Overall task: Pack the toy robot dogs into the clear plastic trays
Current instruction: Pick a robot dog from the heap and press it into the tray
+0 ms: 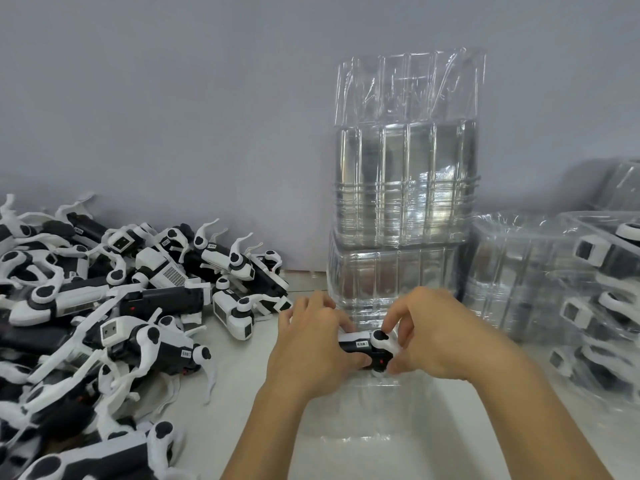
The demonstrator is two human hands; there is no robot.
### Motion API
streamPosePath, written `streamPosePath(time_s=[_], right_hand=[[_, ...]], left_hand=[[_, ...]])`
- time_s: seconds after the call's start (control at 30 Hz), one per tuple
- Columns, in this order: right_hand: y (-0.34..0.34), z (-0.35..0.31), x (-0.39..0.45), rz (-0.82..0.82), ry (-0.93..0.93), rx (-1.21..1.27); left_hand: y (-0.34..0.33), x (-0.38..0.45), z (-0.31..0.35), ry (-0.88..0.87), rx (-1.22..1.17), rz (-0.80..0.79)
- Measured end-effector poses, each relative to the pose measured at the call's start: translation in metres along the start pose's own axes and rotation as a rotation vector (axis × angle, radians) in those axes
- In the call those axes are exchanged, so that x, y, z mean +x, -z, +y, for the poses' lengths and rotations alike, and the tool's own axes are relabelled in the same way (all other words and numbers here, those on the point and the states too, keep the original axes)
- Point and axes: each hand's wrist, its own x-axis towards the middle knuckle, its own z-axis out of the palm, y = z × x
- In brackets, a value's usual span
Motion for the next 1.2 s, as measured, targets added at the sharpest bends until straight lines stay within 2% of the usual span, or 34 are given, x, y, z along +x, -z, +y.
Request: streamPosePath(time_s=[0.23, 0.4, 0.83, 1.0, 1.2], right_hand=[[-0.011, -0.006, 0.004, 0.03, -0.009, -0.055], [-0.011, 0.0, 0.008, 0.044, 0.009, -0.003], [-0.023, -0.002, 0.016, 0.221, -0.002, -0.02], [-0.02, 0.002, 0.018, 0.194, 0.021, 0.027], [-0.017, 0.009, 0.02, 0.249, 0.091, 0.142]], left_hand=[[0.0, 0.0, 0.001, -0.007, 0.009, 0.007], [0.0, 0.001, 0.0, 0.007, 0.009, 0.0], [0.0, 0.0, 0.0, -0.009, 0.02, 0.019], [0.001, 0.001, 0.0, -0.01, 0.024, 0.005], [0.0, 0.004, -0.001, 0.003, -0.008, -0.022]])
